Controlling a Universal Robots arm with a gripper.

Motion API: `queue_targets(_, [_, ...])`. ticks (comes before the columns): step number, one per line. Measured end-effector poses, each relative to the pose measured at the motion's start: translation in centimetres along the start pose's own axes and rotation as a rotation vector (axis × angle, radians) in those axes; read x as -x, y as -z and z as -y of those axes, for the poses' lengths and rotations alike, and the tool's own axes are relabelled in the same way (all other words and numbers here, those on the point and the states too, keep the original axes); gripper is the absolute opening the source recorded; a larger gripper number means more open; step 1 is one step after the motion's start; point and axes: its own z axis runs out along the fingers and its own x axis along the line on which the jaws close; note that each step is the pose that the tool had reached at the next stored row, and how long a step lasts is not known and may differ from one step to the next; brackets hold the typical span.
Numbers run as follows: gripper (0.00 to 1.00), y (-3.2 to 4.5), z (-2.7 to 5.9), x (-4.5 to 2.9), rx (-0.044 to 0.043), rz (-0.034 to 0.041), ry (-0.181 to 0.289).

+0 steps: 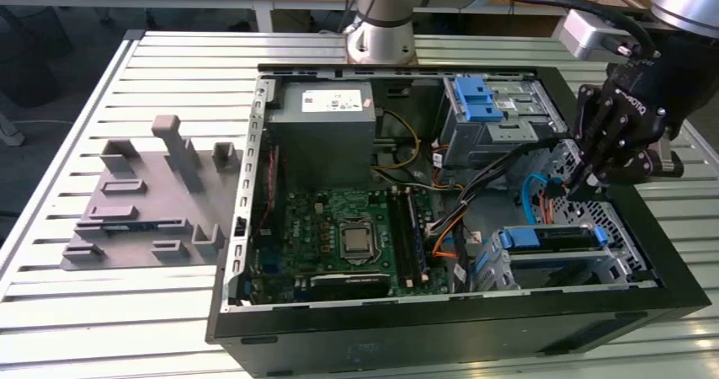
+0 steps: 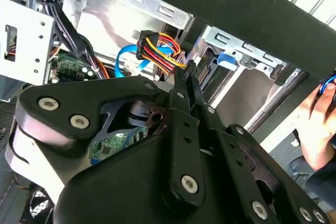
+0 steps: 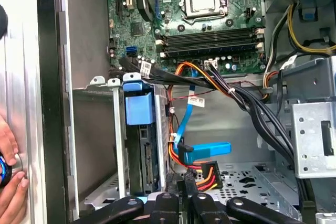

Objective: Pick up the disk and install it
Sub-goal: 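Insert the first disk wire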

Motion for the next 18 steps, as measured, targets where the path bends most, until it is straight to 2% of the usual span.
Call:
queue_targets(10, [0.16,-0.27,-0.18,-1.47,-0.0089,0.0049,0.014])
queue_targets(15, [0.16,-0.4,-0.26,-1.77,-0.0146,0.008,0.036])
queue_targets(18, [0.16,-0.5,-0.4,-2.0,-0.018,0.0135,0.042])
